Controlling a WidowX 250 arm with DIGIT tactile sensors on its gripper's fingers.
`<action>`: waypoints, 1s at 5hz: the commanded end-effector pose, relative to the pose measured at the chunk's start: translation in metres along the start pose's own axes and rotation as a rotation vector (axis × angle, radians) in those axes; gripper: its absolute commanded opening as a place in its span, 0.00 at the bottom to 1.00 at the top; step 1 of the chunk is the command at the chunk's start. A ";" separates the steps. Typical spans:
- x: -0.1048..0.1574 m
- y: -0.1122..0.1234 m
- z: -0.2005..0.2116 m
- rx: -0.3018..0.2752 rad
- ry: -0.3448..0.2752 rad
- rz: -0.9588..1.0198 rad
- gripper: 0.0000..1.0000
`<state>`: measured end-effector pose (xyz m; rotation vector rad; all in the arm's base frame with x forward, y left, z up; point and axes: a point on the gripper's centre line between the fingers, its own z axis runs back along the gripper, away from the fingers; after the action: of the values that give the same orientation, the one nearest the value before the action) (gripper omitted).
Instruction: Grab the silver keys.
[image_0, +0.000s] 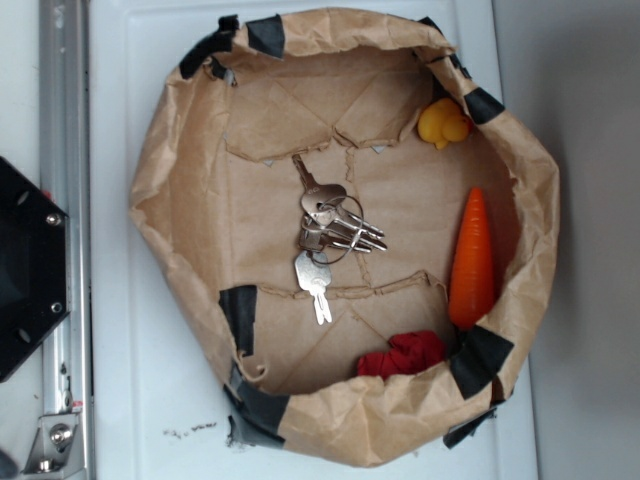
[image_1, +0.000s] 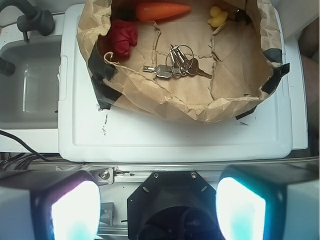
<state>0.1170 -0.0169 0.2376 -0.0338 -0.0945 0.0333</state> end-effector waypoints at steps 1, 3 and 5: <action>0.000 0.000 0.000 0.000 0.000 0.000 1.00; 0.089 -0.008 -0.027 -0.023 -0.124 0.255 1.00; 0.115 0.032 -0.067 0.080 -0.273 0.613 1.00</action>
<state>0.2354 0.0076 0.1674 0.0338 -0.3170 0.6494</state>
